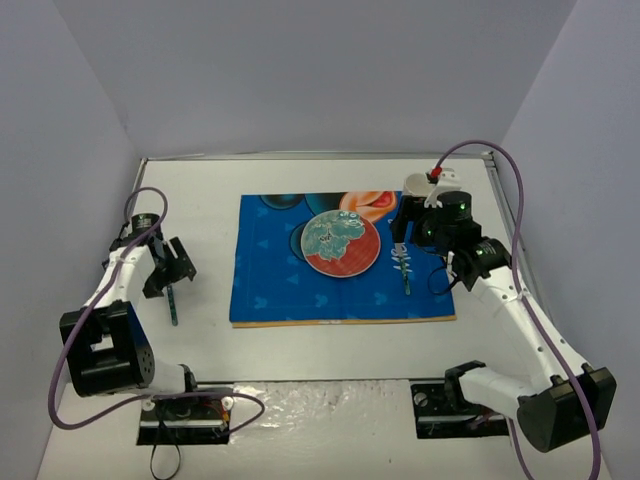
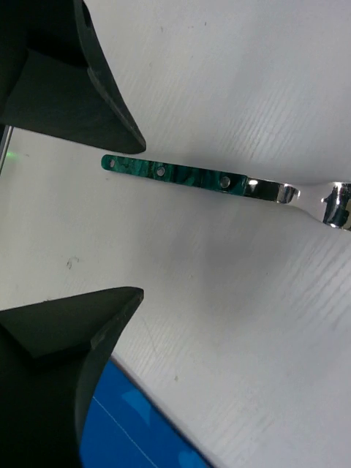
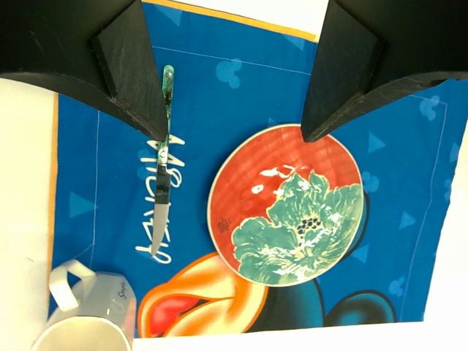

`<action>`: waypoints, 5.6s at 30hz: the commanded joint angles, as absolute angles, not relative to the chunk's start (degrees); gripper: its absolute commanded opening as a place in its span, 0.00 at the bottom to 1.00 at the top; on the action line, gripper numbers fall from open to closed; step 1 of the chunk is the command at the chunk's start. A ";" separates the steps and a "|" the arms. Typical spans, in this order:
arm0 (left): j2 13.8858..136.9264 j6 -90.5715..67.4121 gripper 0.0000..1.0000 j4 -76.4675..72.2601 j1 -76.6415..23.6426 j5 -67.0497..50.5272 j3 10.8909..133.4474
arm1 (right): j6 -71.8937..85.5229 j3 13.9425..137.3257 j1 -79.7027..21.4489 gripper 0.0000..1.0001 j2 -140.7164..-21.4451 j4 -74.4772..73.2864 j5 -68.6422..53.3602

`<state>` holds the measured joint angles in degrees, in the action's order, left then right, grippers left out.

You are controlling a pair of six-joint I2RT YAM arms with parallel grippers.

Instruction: Set the dinner table for one person

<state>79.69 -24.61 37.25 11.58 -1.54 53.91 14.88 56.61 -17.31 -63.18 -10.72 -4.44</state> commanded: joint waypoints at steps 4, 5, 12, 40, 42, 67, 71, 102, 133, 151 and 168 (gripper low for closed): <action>87.75 -21.44 0.60 34.72 17.98 -4.73 56.43 | 12.26 55.63 -15.46 0.73 -60.07 -8.00 -10.21; 89.29 -21.21 0.58 34.80 18.51 -4.19 56.70 | 12.02 55.55 -15.19 0.73 -59.88 -8.00 -10.73; 94.38 -19.39 0.28 33.72 20.65 -3.78 57.01 | 10.90 54.75 -13.87 0.75 -58.26 -8.00 -11.95; 96.31 -29.18 0.00 36.85 -19.51 -1.94 75.49 | 11.54 56.28 -12.33 0.86 -59.77 -7.67 -12.07; 99.01 -30.25 0.00 35.47 -21.58 -2.83 77.17 | 11.66 56.54 -12.25 0.86 -60.02 -7.65 -11.58; 106.58 -34.36 0.00 34.55 -26.37 -3.03 78.45 | 12.53 56.24 -11.74 0.89 -60.25 -7.69 -10.95; 107.29 -33.90 0.00 35.08 -26.26 -2.81 79.20 | 12.57 55.94 -11.69 0.89 -60.00 -7.72 -10.97; 98.27 -32.40 0.84 42.66 -26.22 -1.44 85.11 | 10.55 57.80 -10.72 0.97 -55.11 -8.03 -7.97; 33.95 -18.26 0.97 34.55 -15.03 16.63 55.01 | 4.84 53.99 -13.97 1.00 -27.04 -14.10 33.78; 32.59 -21.42 0.97 33.86 -15.03 15.64 47.38 | 5.46 48.34 -14.68 1.00 -25.05 -13.01 32.79; 35.04 -21.45 0.97 31.27 -15.03 15.21 48.52 | 3.44 50.35 -15.19 1.00 -25.94 -12.30 33.73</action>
<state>34.12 -21.18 35.55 -15.35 15.12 46.87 4.32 48.25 -14.72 -24.86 -16.95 31.59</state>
